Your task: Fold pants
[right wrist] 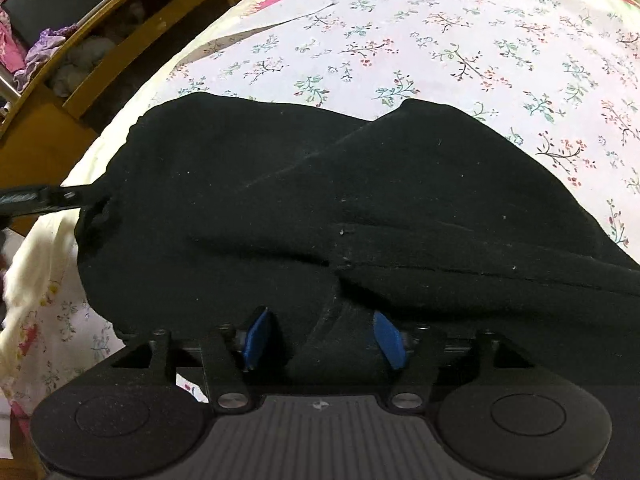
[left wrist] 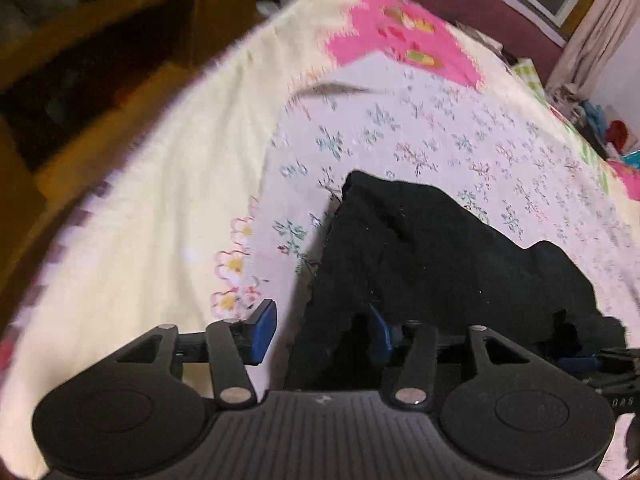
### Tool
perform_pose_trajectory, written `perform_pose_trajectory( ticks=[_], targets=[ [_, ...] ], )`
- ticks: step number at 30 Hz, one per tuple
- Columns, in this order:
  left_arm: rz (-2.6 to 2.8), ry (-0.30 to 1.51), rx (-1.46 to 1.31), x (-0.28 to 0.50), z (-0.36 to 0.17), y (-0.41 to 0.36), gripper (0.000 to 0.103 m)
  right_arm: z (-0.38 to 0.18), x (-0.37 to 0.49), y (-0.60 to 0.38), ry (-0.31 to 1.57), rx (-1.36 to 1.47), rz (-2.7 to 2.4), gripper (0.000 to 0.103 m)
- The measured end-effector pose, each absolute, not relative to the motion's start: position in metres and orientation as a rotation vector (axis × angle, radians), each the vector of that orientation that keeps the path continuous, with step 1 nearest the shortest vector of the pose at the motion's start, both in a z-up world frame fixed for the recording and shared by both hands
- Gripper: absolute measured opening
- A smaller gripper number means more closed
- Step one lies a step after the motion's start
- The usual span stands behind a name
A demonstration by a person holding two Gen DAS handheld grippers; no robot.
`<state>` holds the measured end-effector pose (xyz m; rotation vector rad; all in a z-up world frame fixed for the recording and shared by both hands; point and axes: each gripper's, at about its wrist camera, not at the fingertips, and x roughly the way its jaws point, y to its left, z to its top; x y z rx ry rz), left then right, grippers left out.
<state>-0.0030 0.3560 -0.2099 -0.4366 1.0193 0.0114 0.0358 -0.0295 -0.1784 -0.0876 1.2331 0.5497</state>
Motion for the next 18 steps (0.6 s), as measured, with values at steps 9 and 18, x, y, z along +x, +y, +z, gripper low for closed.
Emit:
perform_pose_trajectory(
  ticks=[9,18],
  targets=[
    [-0.157,1.136,-0.427,0.033,-0.239,0.333,0.08,-0.178,0.039,-0.024,1.258,-0.069,0.509,0.05],
    [-0.193,1.055,-0.148,0.012,-0.199,0.291,0.062,-0.179,0.043,-0.017,1.281,-0.098,0.5,0.054]
  ],
)
